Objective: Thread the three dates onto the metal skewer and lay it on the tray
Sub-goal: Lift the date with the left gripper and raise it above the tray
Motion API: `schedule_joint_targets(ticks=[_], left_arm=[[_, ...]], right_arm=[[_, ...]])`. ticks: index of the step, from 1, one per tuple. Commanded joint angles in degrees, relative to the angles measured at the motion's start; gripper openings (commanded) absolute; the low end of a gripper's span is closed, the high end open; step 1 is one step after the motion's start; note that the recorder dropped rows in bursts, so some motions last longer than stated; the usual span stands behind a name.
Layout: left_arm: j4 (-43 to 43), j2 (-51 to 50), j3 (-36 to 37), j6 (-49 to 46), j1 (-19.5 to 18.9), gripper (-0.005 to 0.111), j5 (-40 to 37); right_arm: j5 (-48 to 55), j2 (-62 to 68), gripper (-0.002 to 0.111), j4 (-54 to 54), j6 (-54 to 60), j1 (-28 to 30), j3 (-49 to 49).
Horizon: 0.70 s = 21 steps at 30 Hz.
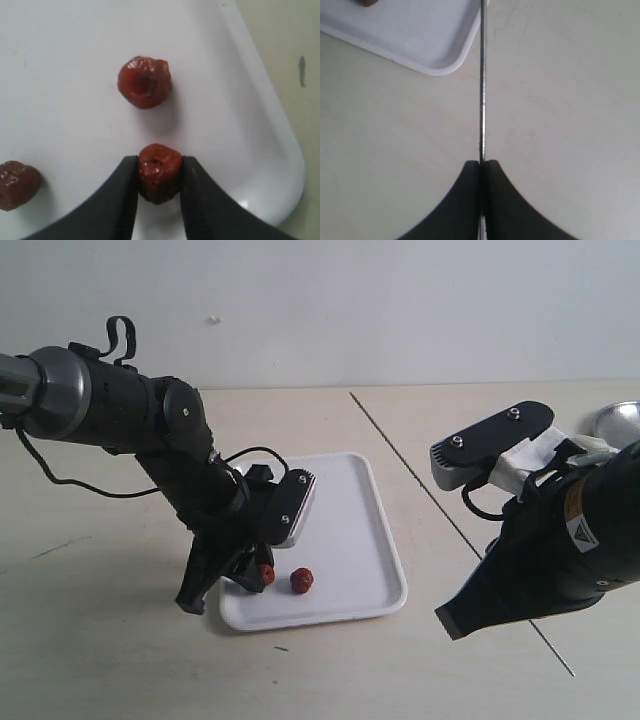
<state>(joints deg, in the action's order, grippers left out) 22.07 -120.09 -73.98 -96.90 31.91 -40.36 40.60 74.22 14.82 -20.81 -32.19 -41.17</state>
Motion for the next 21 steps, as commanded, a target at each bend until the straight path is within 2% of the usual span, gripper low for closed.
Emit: schedule_joint_targets(ticks=[1,4,8,14,18,21], left_arm=[[1.0,1.2,0.5,3.1,0.2,0.027,0.1],[3.9,3.2,0.5,3.4,0.2,0.027,1.1],[13.1,6.9,0.5,10.5,0.1,0.027,7.3],[27.6,8.5,0.5,33.5,-0.5,0.027,18.5],[39.2,8.5,0.5,41.6,-4.1,0.027,17.2],[47.3,8.5,0.5,44.6,-9.3,0.027,11.0]], right_arm=[[-0.4,0.1,0.000,0.4,0.3,-0.2,0.2],[-0.4,0.1,0.000,0.4,0.3,-0.2,0.2],[-0.4,0.1,0.000,0.2,0.2,-0.2,0.2],[-0.4,0.1,0.000,-0.1,0.0,-0.2,0.2],[-0.6,0.1,0.000,-0.5,0.0,-0.2,0.2],[-1.2,0.1,0.000,-1.4,0.0,-0.2,0.2]])
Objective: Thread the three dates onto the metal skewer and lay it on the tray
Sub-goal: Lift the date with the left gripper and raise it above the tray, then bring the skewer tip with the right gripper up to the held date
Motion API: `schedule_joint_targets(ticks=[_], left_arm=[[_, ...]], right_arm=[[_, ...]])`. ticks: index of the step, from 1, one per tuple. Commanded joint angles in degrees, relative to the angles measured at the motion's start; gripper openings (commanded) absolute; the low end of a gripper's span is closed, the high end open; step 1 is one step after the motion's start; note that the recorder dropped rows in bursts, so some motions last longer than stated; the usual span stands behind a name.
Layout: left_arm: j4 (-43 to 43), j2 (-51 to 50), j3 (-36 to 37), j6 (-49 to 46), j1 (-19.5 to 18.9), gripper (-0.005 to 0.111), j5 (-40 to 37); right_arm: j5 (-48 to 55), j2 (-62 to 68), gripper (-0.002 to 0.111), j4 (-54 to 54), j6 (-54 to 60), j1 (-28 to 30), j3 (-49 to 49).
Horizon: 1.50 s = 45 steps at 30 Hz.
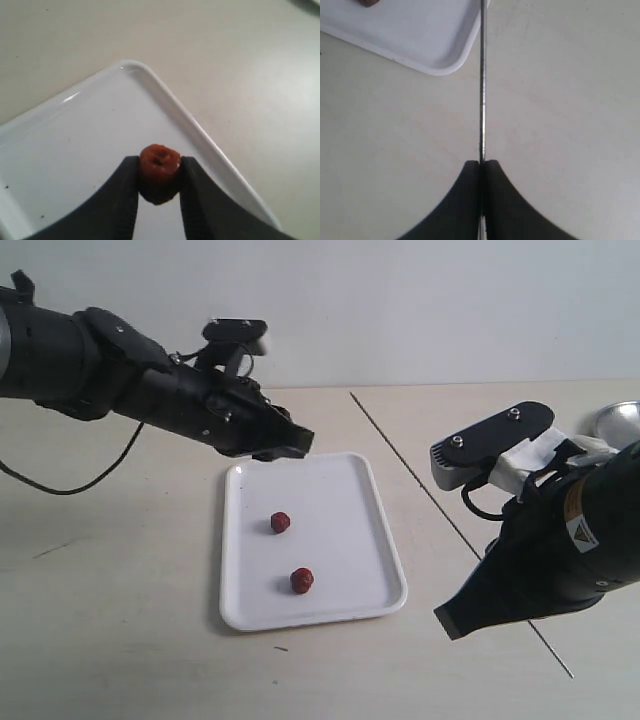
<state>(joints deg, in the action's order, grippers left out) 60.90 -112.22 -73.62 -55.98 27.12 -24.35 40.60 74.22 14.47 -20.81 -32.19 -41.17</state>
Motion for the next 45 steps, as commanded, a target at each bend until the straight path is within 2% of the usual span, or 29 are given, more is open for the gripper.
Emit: schedule_joint_targets(ticks=[1,7,11,19,23,30,33,45], left_arm=[[10.5,0.6,0.1,4.2,-5.7,0.027,-6.8],[23.6,0.5,0.1,4.2,-15.1,0.027,-24.5],[30.5,-0.1,0.1,4.2,-17.0,0.027,-31.3],[31.8,-1.5,0.1,3.4,-17.0,0.027,-29.5],[32.8,-1.5,0.1,0.8,-17.0,0.027,-28.8],[34.0,-1.5,0.1,0.3,-17.0,0.027,-28.0],[34.0,-1.5,0.1,0.3,-17.0,0.027,-28.3],[32.9,-1.5,0.1,-2.2,-17.0,0.027,-32.9]], right_arm=[[-1.5,0.1,0.000,-1.0,0.0,-0.2,0.2],[-11.1,2.4,0.000,-4.3,0.3,-0.2,1.8],[-19.0,5.6,0.000,-5.4,0.3,-0.2,5.4],[-25.1,6.6,0.000,-8.0,1.8,-0.2,7.8],[-25.9,6.6,0.000,-18.7,12.8,-0.2,7.8],[-23.2,6.6,0.000,-43.1,39.0,-0.2,7.8],[-23.1,6.6,0.000,-49.1,45.6,-0.2,7.8],[-25.9,6.6,0.000,-50.5,47.5,-0.2,7.5]])
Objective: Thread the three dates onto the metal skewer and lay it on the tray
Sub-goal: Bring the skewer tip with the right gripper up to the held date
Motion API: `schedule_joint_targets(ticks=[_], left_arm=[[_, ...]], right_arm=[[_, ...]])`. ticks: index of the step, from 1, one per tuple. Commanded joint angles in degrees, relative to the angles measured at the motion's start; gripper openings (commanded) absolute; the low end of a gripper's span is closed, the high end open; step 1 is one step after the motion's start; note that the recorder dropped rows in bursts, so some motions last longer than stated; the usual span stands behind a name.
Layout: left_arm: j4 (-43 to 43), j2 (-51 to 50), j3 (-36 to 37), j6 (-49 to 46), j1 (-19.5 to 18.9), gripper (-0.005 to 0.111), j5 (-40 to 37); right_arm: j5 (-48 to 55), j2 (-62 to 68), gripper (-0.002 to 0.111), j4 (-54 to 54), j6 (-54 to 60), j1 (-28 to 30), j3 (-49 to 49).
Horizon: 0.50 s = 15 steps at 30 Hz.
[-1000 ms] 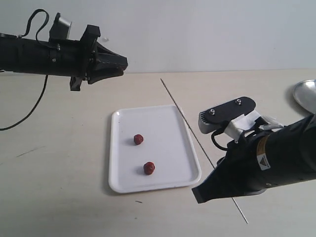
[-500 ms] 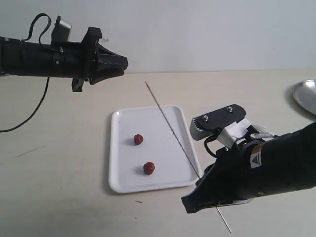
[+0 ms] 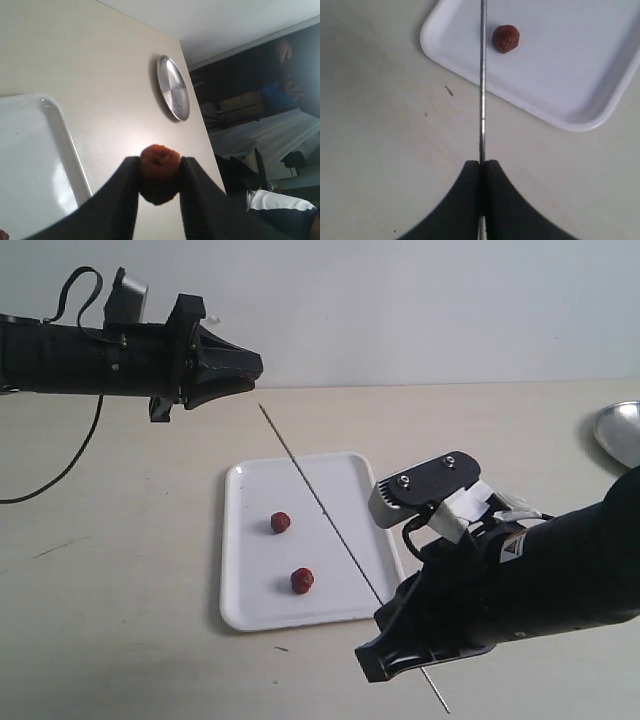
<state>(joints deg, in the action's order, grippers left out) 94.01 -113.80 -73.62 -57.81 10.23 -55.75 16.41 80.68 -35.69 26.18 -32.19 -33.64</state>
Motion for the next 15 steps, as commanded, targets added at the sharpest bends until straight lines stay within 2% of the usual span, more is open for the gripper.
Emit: schedule_joint_targets(ticks=[1,15], left_arm=[[-0.3,0.0,0.1,-0.4,-0.1,0.027,-1.5],[-1.8,0.0,0.1,-0.4,0.2,0.027,-3.0]], right_arm=[[-1.7,0.2,0.000,-0.4,0.4,-0.2,-0.1],[-3.6,0.3,0.000,-0.4,0.2,-0.2,-0.1]])
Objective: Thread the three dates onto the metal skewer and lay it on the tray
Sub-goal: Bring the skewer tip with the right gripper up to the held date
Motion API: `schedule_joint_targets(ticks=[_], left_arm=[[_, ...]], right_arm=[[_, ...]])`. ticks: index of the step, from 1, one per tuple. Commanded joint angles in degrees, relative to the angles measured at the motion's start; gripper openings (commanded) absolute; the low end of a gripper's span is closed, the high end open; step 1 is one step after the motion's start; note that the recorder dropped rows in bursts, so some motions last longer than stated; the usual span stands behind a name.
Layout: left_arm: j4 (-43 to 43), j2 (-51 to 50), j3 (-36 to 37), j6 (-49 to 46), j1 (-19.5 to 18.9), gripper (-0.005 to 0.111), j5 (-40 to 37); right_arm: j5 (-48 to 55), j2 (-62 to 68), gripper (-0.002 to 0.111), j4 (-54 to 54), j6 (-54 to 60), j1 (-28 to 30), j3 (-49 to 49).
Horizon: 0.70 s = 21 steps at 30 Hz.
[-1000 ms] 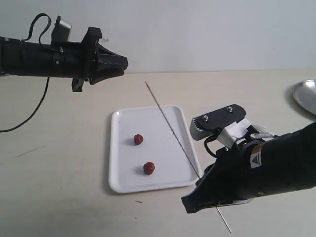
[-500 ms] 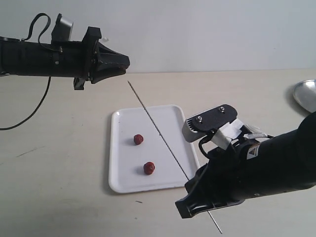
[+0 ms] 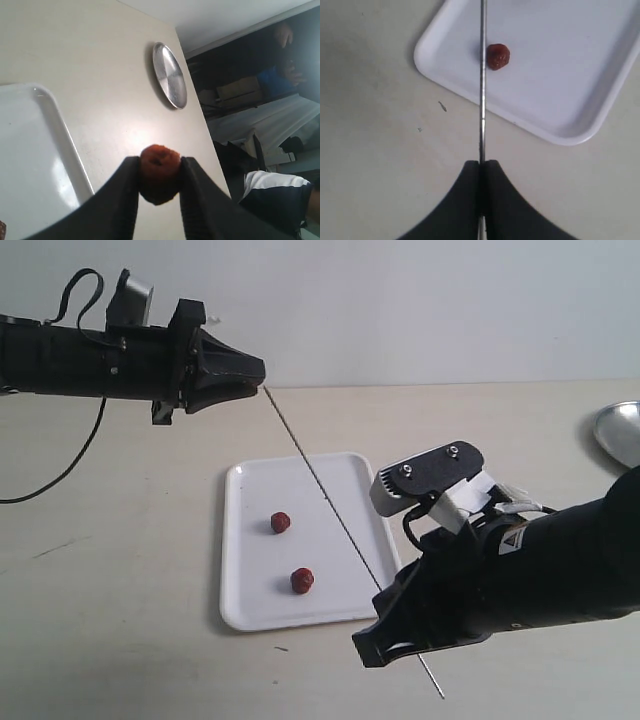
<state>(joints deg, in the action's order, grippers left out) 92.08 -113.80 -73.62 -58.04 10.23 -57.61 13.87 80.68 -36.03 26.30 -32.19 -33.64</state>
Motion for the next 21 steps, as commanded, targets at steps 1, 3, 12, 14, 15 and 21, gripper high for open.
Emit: schedule_joint_targets(ticks=[1,3,12,14,15,21], left_arm=[[0.1,0.0,0.1,-0.2,0.2,0.027,-1.2],[0.1,0.0,0.1,-0.2,0.2,0.027,-1.2],[0.2,0.0,0.1,-1.7,0.2,0.027,-1.2],[0.2,0.0,0.1,-2.9,0.2,0.027,-1.2],[0.2,0.0,0.1,-3.6,0.2,0.027,-1.2],[0.2,0.0,0.1,-4.9,0.2,0.027,0.7]], right_arm=[[-1.4,0.4,0.000,0.0,0.0,-0.2,-0.1],[-1.9,1.4,0.000,0.0,0.0,-0.2,-0.2],[-1.8,8.3,0.000,-0.9,-0.9,-0.2,-3.3],[-1.8,8.1,0.000,-1.6,-0.9,-0.2,-3.3],[-1.8,7.9,0.000,-1.6,-0.9,-0.2,-3.3],[-1.7,6.5,0.000,-1.6,-0.6,-0.2,-3.3]])
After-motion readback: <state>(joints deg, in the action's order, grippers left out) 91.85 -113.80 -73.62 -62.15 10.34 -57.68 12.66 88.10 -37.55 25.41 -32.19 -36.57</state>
